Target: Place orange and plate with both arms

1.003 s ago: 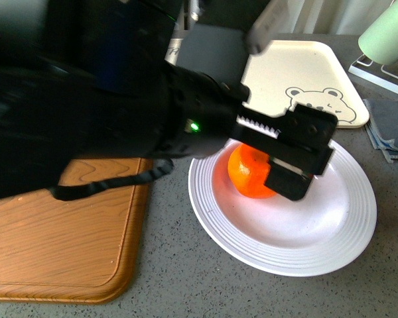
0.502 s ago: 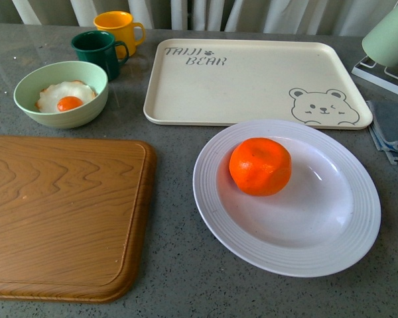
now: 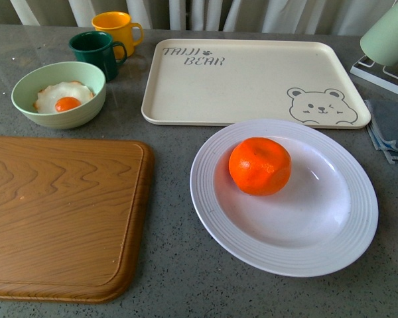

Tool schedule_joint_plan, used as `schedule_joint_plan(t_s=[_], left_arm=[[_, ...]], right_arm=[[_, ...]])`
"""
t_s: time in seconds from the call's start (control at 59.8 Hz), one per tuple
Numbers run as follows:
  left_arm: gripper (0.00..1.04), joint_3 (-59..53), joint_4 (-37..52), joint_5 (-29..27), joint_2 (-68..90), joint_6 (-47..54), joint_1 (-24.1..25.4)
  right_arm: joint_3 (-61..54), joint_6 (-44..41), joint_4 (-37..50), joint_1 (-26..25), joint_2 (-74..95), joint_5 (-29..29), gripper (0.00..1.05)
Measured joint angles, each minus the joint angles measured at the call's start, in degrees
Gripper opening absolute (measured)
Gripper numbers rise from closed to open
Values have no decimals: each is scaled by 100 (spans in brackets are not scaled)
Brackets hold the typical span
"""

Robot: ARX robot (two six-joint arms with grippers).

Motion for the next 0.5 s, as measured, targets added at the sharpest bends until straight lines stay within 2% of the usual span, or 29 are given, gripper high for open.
schedule_joint_plan(t_s=[0.502], left_arm=[[2, -214, -2175, -7, -2503, 9, 7]], right_arm=[[0, 0, 0, 0, 0, 0, 96]])
